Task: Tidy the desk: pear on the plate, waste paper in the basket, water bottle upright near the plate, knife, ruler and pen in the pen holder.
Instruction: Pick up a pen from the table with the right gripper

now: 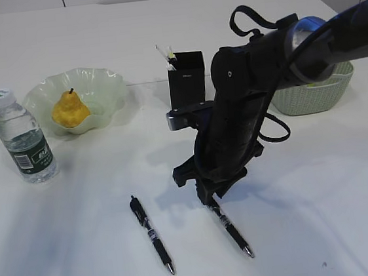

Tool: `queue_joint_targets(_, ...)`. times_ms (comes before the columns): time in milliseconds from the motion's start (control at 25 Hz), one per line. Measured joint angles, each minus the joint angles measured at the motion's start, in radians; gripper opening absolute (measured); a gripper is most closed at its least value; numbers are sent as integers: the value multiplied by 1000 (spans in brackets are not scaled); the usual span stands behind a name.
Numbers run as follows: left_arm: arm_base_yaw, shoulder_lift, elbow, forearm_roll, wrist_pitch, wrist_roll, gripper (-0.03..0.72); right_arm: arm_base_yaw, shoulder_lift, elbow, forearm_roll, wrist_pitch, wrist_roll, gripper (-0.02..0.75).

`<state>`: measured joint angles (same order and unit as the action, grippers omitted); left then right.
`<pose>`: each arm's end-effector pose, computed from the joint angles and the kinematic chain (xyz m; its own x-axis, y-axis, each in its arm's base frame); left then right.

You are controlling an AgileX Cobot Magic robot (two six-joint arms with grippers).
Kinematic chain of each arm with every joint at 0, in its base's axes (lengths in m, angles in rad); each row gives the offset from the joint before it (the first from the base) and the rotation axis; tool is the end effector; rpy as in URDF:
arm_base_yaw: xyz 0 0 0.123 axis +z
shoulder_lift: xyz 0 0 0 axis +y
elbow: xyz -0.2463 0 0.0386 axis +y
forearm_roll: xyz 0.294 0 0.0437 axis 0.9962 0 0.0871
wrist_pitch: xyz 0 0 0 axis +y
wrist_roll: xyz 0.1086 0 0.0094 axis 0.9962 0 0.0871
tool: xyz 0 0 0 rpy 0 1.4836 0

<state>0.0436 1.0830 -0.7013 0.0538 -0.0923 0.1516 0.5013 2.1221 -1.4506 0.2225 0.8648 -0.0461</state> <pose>0.3143 0.0132 0.2677 -0.2044 0.1950 -0.9593 0.0030 0.9801 0.1986 0.3714 0.2244 0.0574 -0.9139 -0.3890 -0.1164 -0.4045 0.8969 0.1789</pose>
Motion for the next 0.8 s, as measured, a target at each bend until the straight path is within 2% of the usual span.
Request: queue_joint_targets(800, 0, 0, 0, 0, 0, 0, 341, 0, 36, -69, 0, 41, 18, 242)
